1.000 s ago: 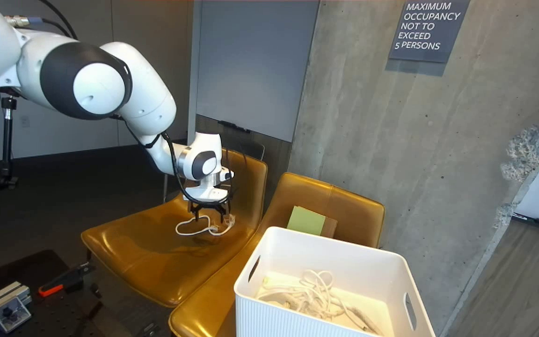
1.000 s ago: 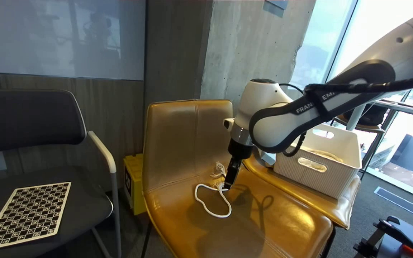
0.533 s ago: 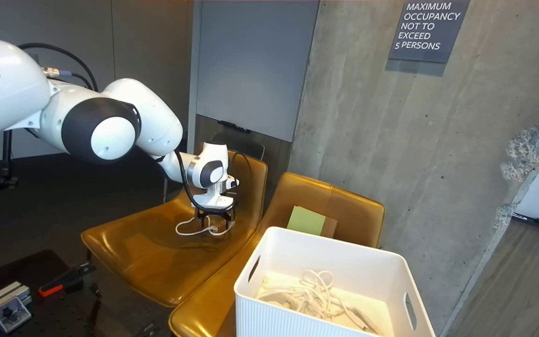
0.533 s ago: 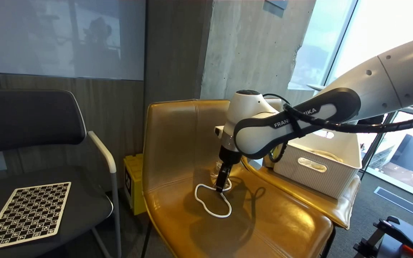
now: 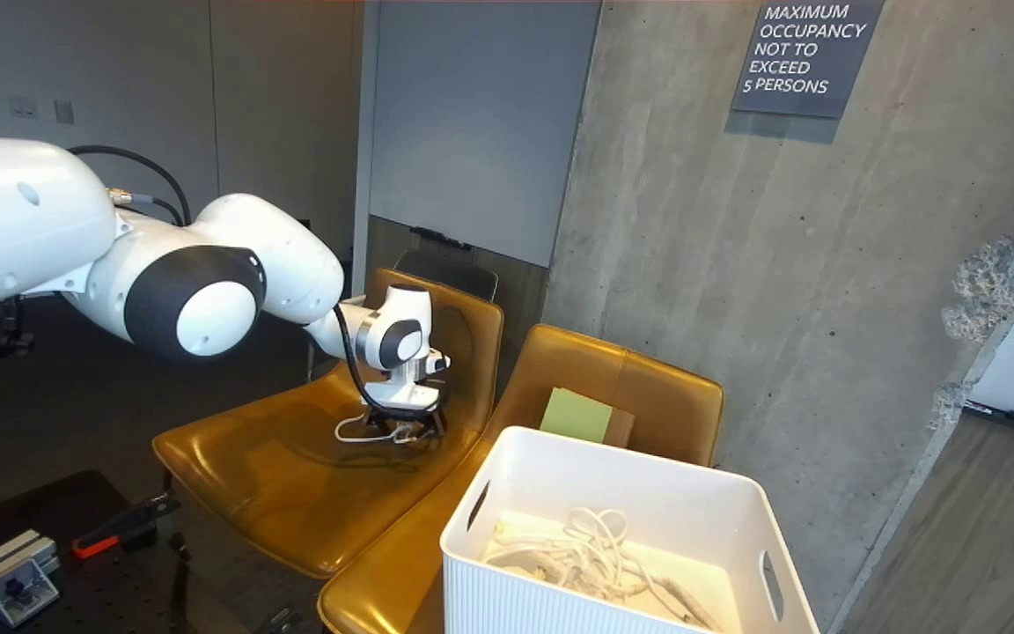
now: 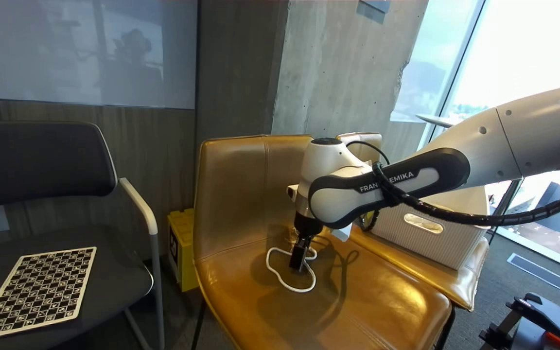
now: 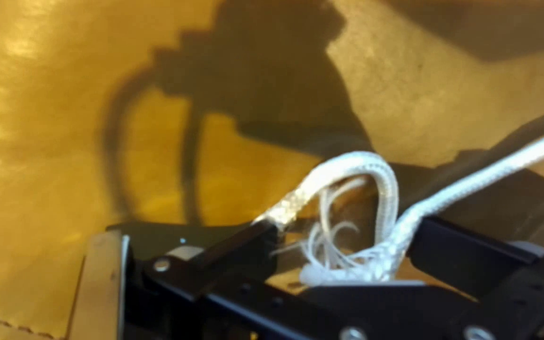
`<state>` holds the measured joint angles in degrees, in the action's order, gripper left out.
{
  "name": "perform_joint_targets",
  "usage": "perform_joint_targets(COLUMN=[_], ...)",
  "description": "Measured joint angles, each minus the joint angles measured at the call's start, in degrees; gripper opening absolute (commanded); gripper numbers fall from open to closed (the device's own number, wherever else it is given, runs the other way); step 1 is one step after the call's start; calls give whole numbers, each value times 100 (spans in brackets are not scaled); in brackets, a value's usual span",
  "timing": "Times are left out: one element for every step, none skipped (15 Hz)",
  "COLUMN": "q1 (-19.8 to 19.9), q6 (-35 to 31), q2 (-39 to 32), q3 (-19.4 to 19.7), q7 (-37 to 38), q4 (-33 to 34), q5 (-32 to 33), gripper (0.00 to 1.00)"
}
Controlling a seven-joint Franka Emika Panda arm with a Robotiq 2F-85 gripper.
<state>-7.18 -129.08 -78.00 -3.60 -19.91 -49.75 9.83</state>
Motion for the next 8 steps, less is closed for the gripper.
perform_joint_targets(q1=[-13,-25,-35,-51,-73,-96,-119,-148], q6=[87,187,255,322,368,400,419,423], q2=[-28,-45,-65,-83,-91,-92,-92,-91], q3=[13,16,17,23,37,58,87,135], q7=[22,36,53,85,148,226,307,400], q4=[88,163,220,272,304,322,337,352], q5=[0,0,0,0,0,1,3,4], gripper=[47,38,31,23,16,9,1,0])
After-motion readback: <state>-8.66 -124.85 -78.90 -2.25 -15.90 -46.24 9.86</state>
